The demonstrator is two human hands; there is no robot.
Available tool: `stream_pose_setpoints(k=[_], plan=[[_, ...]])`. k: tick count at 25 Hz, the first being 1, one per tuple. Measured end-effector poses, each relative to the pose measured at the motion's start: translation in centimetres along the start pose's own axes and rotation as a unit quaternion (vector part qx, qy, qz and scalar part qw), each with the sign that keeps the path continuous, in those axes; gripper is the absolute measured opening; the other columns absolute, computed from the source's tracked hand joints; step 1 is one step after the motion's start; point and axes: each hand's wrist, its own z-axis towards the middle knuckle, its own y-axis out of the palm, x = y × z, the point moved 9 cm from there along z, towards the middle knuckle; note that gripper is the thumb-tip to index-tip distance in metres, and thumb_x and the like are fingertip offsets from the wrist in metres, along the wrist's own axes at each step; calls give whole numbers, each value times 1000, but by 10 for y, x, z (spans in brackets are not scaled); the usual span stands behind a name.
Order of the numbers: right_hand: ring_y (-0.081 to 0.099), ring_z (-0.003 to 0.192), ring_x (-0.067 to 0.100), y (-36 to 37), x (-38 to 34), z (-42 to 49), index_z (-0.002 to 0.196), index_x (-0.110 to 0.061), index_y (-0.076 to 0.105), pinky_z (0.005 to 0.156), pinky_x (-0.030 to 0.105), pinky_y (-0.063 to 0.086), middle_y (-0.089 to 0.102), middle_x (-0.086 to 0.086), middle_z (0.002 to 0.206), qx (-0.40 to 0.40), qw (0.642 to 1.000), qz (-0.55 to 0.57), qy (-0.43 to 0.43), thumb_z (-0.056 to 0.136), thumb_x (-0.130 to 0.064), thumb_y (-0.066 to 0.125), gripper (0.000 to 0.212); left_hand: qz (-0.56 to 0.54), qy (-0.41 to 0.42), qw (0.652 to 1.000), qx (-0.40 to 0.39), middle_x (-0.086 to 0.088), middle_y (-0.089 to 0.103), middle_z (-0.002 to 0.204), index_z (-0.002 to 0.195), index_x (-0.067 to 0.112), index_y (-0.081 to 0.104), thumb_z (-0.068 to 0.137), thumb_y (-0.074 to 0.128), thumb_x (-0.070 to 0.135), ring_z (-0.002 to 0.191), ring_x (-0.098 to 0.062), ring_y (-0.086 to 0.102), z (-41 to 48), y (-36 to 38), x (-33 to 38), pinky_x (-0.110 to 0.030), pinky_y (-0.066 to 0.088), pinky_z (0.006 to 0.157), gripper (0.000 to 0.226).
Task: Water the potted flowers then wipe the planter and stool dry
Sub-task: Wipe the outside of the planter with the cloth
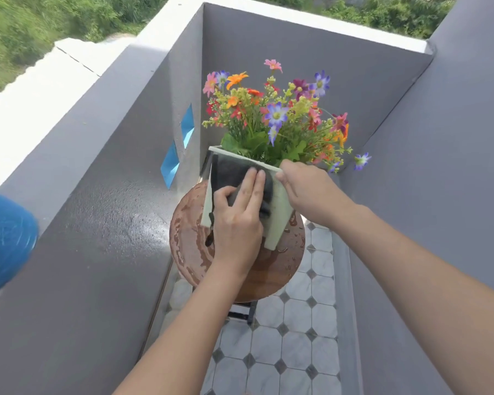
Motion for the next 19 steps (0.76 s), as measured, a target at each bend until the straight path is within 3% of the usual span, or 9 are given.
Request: stream_pose_setpoints(k=[2, 5, 7, 9, 12, 15, 17, 19], plan=[[41, 66, 31, 2, -2, -1, 80, -10, 31, 55, 35, 7, 34, 4, 65, -4, 1000, 4, -6, 100, -21, 32, 22, 15, -7, 1000, -4, -14, 57, 133, 128, 2, 56, 69, 42, -17, 86, -31, 43, -2, 3, -6, -31, 35, 84, 63], [51, 76, 37, 3, -5, -2, 83, -10, 36, 56, 32, 8, 51, 20, 79, -4, 1000, -3, -12, 100, -19, 32, 19, -19, -95, 995, 3, -24, 53, 133, 127, -3, 55, 61, 43, -19, 85, -30, 39, -15, 2, -19, -31, 35, 82, 69], [52, 80, 37, 1, -4, -4, 83, -11, 33, 59, 32, 13, 55, 23, 86, -4, 1000, -4, -7, 100, -20, 32, 19, -57, -69, 995, -33, -24, 54, 132, 126, -2, 56, 65, 39, -15, 85, -28, 37, -32, 9, 3, -32, 38, 83, 64], [53, 80, 37, 0, -3, -4, 82, -11, 32, 60, 34, 16, 56, 22, 86, -7, 1000, 2, -1, 100, -20, 32, 20, -93, -1, 993, -69, -20, 58, 128, 121, 0, 62, 82, 27, -6, 84, -27, 38, -41, 12, 33, -33, 41, 81, 52], [51, 78, 35, 0, -3, -6, 81, -11, 32, 59, 34, 16, 50, 17, 79, -18, 1000, 4, 1, 100, -20, 32, 21, -102, 33, 992, -72, -18, 64, 121, 113, 3, 68, 100, 15, 18, 83, -26, 39, -45, 10, 49, -31, 41, 79, 57], [46, 72, 32, 0, 1, -8, 81, -10, 32, 59, 35, 17, 42, 10, 75, -33, 999, 3, 5, 101, -21, 30, 22, -61, 48, 995, -68, -16, 60, 126, 119, 6, 65, 95, 33, -3, 86, -28, 41, -88, 16, 40, -35, 46, 75, 40], [39, 68, 27, -1, 4, -9, 81, -10, 31, 57, 35, 15, 37, 5, 69, -40, 999, 2, 12, 101, -22, 30, 23, -32, 61, 995, -71, -12, 55, 131, 124, 8, 59, 79, 51, -17, 87, -29, 43, -106, 16, 36, -37, 48, 71, 52], [37, 66, 25, -2, 3, -10, 81, -9, 31, 57, 35, 15, 31, -1, 63, -41, 999, 3, 15, 101, -22, 30, 24, -21, 57, 995, -73, -14, 59, 129, 124, 7, 60, 83, 44, -16, 87, -29, 44, -91, 19, 36, -37, 50, 70, 50]])
